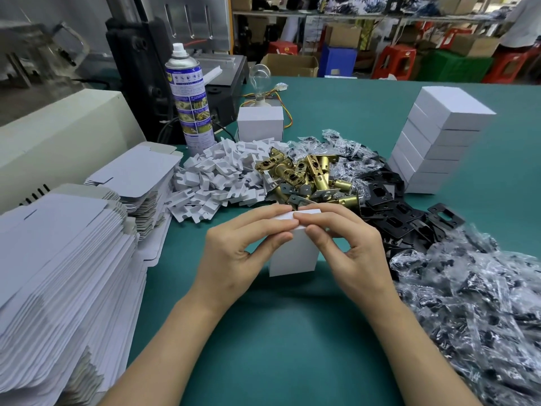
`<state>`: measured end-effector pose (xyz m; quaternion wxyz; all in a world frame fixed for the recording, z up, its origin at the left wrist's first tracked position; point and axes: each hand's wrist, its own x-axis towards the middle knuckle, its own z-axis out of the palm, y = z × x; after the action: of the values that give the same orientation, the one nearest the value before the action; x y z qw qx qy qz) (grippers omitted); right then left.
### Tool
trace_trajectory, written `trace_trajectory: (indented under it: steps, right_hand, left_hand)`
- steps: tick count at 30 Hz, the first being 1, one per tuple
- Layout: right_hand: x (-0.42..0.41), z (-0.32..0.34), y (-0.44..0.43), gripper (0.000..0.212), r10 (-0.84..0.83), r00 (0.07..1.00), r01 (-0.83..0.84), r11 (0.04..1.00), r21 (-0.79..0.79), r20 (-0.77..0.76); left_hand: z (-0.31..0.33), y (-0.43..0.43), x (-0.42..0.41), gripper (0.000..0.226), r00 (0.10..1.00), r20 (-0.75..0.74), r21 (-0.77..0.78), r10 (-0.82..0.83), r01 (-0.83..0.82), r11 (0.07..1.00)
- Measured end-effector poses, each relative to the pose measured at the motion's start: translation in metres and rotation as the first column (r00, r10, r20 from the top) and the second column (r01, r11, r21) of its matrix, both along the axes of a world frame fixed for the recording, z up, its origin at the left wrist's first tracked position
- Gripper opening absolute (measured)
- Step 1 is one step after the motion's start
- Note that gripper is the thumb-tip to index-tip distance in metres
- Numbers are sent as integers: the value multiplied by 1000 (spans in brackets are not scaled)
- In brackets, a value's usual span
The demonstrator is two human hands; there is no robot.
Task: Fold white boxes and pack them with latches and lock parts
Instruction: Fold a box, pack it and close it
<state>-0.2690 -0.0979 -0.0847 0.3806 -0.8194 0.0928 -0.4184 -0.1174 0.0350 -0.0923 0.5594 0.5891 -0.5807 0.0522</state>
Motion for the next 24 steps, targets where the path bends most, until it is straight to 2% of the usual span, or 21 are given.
trace_trajectory:
  steps: [2,4,7,8,10,13,17,19,22,24]
  right_hand:
    - [-1,-1,1,22,-7,1000,7,1000,9,-12]
    - [-2,-2,4,34,-2,999,5,997,71,-41]
    - [-2,-6,10,83,13,993,12,977,212,-119]
    - [0,-7,12,96,-7,985,43,978,206,-171]
    - [4,-10,19,112,-131,951,154,986,63,-281]
    - [13,-14,34,116,-371,851,316,927,-202,-371]
    - [24,-10,47,111,-420,803,313,901,-300,-423]
    - [27,-1,47,105,-388,815,304,918,-253,-430]
    - [34,25,35,103,-250,887,280,960,21,-388]
    - [46,48,17,104,-219,910,251,967,48,-352]
  left_hand:
    - [-3,1,-1,23,999,-39,22,-14,14,1000]
    - [-4,2,-2,35,986,-163,117,-16,36,993]
    - [-4,2,-3,39,938,-346,201,28,46,978]
    - [-4,1,-2,37,911,-408,186,60,19,982]
    - [-4,-2,-1,32,817,-565,161,117,-30,987]
    - [-5,-5,0,25,641,-754,138,147,-65,988]
    - [-5,-5,-1,17,513,-843,131,161,-95,987]
    - [-3,-6,-1,12,480,-862,120,165,-123,985]
    - [0,-8,3,26,436,-897,23,70,-113,993]
    - [1,-9,5,31,421,-906,8,50,-99,995]
